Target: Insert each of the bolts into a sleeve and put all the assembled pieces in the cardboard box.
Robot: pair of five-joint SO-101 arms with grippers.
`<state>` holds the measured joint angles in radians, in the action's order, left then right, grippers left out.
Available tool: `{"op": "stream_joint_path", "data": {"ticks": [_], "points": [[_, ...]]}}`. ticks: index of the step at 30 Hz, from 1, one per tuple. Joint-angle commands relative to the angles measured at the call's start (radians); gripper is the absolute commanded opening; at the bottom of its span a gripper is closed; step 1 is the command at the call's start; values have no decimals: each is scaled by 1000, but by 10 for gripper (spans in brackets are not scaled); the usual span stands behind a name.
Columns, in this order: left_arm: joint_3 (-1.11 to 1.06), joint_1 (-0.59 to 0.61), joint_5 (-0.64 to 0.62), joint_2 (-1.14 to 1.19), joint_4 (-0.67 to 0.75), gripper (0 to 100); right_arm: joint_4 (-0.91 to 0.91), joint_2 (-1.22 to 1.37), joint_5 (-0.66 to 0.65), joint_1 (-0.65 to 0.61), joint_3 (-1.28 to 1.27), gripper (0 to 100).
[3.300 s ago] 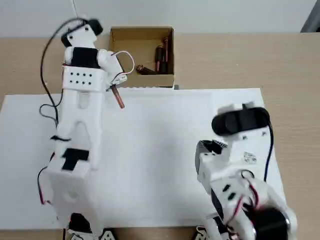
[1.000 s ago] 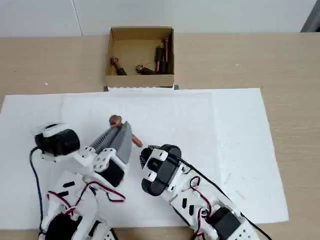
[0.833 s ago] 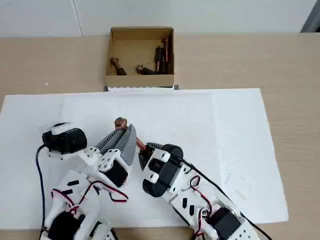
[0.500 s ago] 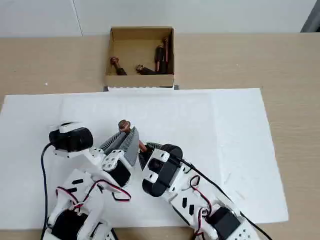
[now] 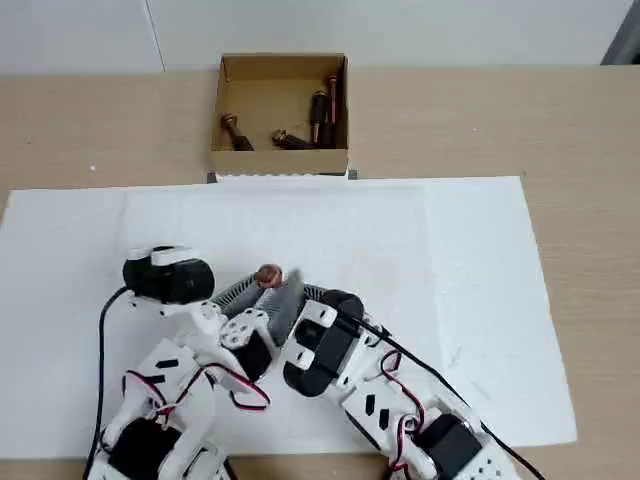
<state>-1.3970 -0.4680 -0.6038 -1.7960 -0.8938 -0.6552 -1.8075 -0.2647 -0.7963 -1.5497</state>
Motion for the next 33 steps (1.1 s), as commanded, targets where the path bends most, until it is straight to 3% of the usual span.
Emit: {"op": "stream_joint_path", "data": {"ticks": [1, 7, 16, 29, 33], "points": [[10, 9, 9, -6, -2, 190, 25, -5, -17, 2, 64, 2], [33, 11, 89, -8, -6, 193, 22, -5, -18, 2, 61, 2], [59, 52, 150, -6, -138, 196, 21, -4, -18, 2, 55, 2], [128, 97, 195, -11, -132, 190, 19, -2, -20, 13, 37, 2], [189, 167, 198, -9, -95, 71, 21, -2, -14, 70, 40, 2]]}}
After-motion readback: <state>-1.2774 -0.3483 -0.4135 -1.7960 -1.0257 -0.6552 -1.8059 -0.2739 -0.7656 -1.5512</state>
